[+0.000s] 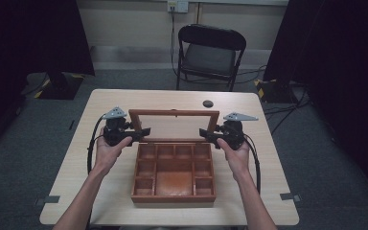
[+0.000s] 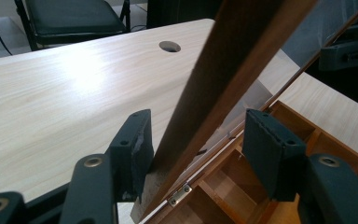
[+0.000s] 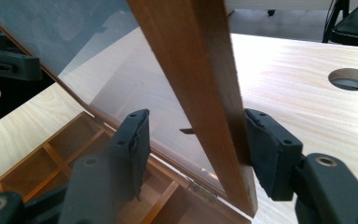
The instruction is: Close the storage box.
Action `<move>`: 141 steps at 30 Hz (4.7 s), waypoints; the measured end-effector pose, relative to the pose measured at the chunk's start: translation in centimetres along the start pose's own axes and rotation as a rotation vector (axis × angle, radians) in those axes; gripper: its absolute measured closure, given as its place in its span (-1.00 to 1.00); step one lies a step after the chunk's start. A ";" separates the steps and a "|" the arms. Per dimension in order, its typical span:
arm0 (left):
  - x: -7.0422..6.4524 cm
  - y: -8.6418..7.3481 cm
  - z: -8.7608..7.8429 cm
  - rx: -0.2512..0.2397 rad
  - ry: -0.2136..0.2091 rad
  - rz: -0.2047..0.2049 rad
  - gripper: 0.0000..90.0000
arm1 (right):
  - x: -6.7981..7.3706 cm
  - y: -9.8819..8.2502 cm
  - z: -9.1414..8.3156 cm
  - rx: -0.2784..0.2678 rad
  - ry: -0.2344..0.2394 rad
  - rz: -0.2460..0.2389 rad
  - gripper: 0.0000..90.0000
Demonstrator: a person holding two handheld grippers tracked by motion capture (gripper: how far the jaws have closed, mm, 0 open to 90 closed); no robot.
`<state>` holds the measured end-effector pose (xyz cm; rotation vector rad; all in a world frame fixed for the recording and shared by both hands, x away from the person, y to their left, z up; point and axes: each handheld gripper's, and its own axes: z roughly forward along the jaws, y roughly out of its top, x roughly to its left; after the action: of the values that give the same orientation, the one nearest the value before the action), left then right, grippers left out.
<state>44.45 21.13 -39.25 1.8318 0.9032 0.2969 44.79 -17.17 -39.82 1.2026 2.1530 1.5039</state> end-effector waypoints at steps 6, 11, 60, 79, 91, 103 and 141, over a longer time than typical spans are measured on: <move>-0.2 -0.5 -0.1 0.008 -0.008 -0.005 -0.05 | 0.3 -0.2 -0.5 0.003 -0.005 -0.005 -0.05; -0.4 -0.7 -0.2 0.011 -0.013 -0.006 -0.06 | 0.6 -0.4 -0.8 0.010 -0.008 -0.012 -0.06; -2.2 -4.0 -1.8 0.040 -0.013 -0.015 -0.52 | 1.7 -3.8 -3.6 0.037 -0.031 -0.011 -0.49; -2.5 -6.2 -2.9 0.051 -0.008 -0.018 -0.53 | 2.2 -5.5 -4.3 0.064 -0.043 -0.034 -0.49; -2.1 -7.9 -3.0 0.085 0.023 -0.022 -0.51 | 1.7 -7.3 -5.5 0.075 -0.070 -0.024 -0.48; -1.8 -9.6 -3.0 0.149 0.066 0.001 -0.44 | 1.0 -8.9 -5.7 0.102 -0.067 0.013 -0.49; 0.9 -11.3 -4.9 0.199 0.152 -0.060 -0.53 | -2.2 -11.7 -8.3 0.141 -0.259 0.072 -0.62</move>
<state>37.26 27.27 -47.17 1.9799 1.1252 0.3215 35.49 -25.75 -46.86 1.4472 2.0883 1.1629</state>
